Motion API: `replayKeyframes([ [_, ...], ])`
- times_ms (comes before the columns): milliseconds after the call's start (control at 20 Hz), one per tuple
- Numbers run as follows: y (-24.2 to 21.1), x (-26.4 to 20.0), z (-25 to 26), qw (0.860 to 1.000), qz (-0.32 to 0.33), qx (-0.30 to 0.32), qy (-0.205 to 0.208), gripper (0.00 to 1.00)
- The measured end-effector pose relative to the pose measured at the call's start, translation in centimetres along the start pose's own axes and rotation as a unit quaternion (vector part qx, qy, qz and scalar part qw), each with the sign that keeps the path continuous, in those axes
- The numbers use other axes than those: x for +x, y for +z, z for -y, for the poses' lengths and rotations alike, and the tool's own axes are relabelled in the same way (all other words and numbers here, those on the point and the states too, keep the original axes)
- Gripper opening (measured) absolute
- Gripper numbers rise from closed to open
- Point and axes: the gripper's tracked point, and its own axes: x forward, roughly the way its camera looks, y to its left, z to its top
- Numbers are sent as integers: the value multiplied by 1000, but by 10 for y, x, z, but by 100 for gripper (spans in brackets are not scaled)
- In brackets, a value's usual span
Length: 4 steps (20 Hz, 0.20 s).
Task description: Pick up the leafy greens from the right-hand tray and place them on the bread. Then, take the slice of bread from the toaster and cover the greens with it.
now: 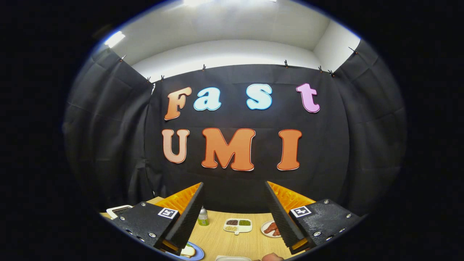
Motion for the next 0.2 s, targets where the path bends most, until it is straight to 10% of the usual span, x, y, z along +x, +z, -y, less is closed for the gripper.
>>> replayKeyframes([
  [200, 3, 1, -4, 1000, 2, 0, 6, 97],
])
